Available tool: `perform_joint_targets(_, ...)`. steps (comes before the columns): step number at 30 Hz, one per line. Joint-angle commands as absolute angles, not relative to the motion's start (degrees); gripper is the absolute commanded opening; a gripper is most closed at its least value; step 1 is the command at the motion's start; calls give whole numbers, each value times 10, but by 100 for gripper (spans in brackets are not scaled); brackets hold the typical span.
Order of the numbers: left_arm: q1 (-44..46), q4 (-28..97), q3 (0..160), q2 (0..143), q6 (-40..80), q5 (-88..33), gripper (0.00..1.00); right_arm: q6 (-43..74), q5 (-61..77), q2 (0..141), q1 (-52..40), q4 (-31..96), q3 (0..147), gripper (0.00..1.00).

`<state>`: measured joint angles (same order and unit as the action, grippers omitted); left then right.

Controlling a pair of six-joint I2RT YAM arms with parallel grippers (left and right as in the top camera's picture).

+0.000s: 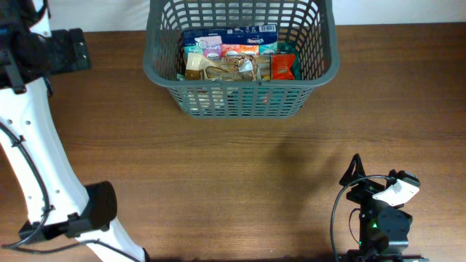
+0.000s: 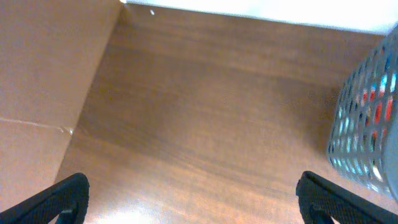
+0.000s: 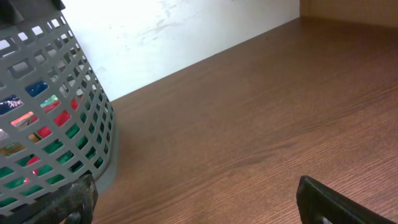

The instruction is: Pack container

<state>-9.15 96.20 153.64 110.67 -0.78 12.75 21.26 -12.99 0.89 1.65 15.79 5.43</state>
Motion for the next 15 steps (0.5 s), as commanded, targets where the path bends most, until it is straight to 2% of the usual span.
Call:
perform_joint_targets(1,-57,965,1424,1020,-2,131,99,219,-127,2,10,156,49,99)
perform_joint_targets(5,-2,965,1207,882,-2,131,99,219,-127,2,10,156,49,99)
perform_joint_targets(10,14,956,1011,736,-3,136,99,219,-127,2,10,156,49,99)
perform_joint_targets(13,13,863,907,645,-2,120,99,219,-127,2,10,156,49,99)
perform_joint_targets(15,13,743,831,576,-2,68,99,219,-127,2,10,156,49,99)
